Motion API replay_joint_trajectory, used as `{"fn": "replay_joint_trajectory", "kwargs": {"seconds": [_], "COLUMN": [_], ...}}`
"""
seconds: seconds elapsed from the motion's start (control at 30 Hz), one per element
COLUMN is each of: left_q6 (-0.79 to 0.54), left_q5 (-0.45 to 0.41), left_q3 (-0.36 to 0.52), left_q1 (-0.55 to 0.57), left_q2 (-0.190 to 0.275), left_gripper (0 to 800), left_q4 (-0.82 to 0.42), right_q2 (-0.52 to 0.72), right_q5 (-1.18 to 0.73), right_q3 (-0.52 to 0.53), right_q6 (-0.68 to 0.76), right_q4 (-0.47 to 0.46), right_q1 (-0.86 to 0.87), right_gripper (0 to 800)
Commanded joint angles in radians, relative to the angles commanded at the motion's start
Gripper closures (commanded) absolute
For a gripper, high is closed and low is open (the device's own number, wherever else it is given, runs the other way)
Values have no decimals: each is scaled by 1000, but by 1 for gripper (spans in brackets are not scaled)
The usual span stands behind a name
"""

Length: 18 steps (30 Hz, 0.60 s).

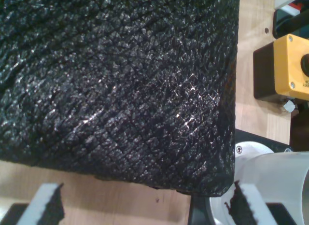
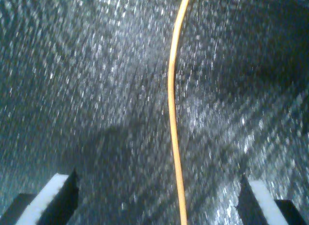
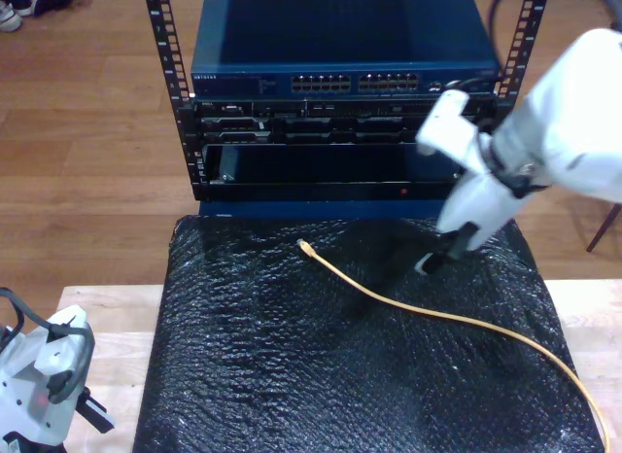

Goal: Grab the cable and plug it in

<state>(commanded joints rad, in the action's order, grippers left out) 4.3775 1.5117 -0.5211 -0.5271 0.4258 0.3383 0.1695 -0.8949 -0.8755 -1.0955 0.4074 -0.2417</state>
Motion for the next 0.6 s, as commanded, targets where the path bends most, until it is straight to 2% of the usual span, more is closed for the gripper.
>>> {"fn": "replay_joint_trajectory", "kwargs": {"seconds": [0.2, 0.37, 0.47, 0.6], "left_q6": [29, 89, 120, 129], "left_q5": [3, 2, 0, -2], "left_q3": [-2, -5, -5, -6], "left_q1": [28, 60, 64, 64], "left_q2": [5, 9, 9, 6], "left_gripper": [0, 0, 0, 0], "left_q4": [35, 35, 35, 35], "right_q2": [-69, -153, -189, -252], "right_q5": [68, 71, 71, 71], "right_q3": [-25, -92, -120, -172], "right_q6": [51, 94, 175, 351], "right_q4": [0, -25, -83, -232], "right_q1": [-55, -107, -133, -187], "right_gripper": [0, 0, 0, 1]}}
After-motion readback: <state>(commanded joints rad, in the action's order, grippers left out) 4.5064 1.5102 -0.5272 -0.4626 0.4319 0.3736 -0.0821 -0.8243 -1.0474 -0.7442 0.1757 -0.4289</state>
